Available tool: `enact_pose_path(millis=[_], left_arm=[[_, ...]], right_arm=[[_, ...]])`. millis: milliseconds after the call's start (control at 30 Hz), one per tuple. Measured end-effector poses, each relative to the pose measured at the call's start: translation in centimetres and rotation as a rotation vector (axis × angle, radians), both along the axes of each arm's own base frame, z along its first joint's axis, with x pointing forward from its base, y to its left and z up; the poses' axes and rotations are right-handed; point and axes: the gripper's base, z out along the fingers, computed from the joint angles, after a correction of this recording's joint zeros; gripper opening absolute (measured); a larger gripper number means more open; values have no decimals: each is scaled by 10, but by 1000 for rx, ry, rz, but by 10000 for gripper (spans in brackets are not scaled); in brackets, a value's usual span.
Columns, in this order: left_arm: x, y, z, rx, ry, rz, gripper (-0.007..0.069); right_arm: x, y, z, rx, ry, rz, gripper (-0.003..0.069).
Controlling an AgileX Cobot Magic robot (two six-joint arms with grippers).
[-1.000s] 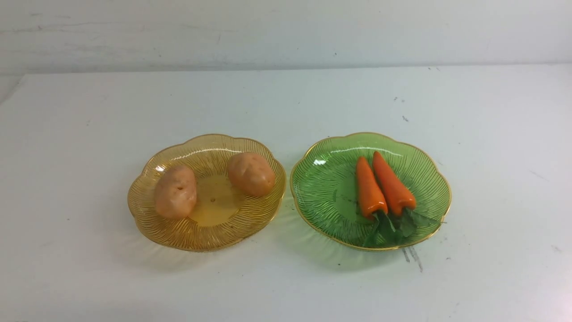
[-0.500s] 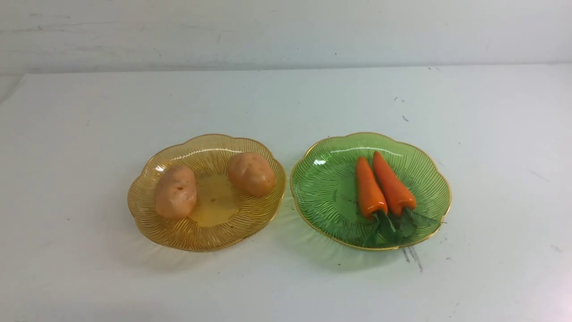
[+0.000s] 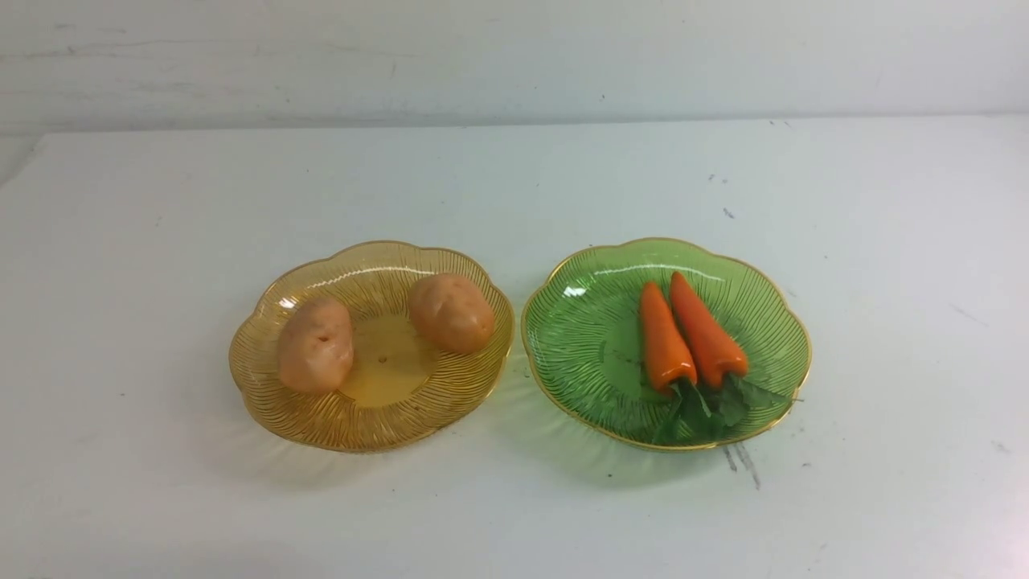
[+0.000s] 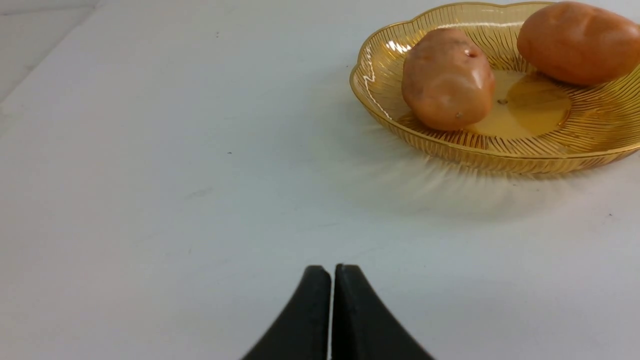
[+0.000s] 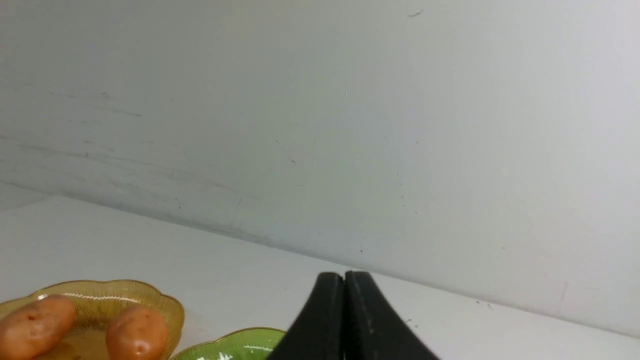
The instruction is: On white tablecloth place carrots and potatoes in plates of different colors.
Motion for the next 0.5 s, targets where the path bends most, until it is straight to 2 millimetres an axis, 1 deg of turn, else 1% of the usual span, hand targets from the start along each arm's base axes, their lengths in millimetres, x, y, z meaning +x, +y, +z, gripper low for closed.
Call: enact_pose_path(millis=[67, 133, 167, 233, 267, 333, 367, 400, 433, 500], left_arm=[[0, 0, 0, 0, 0, 0, -4], [0, 0, 0, 0, 0, 0, -4], [0, 0, 0, 0, 0, 0, -4], [0, 0, 0, 0, 0, 0, -4], [0, 0, 0, 0, 0, 0, -4], [0, 0, 0, 0, 0, 0, -4], [0, 0, 0, 0, 0, 0, -4], [0, 0, 0, 0, 0, 0, -4], [0, 0, 0, 0, -1, 0, -4], [0, 0, 0, 0, 0, 0, -4]], right_arm=[[-3, -4, -6, 2, -4, -49, -15], [-5, -10, -21, 0, 4, -124, -15], [-6, -13, -31, -3, 15, -163, -15], [-7, -17, -60, -12, 57, -240, -15], [-7, -18, -63, -13, 63, -252, -15], [-9, -21, -90, -18, 100, -302, -15], [-10, -23, -110, -20, 125, -326, -15], [-10, -24, -121, -22, 159, -340, -15], [-10, -25, -132, -17, 219, -354, -15], [-12, -25, -142, 4, 313, -365, -15]])
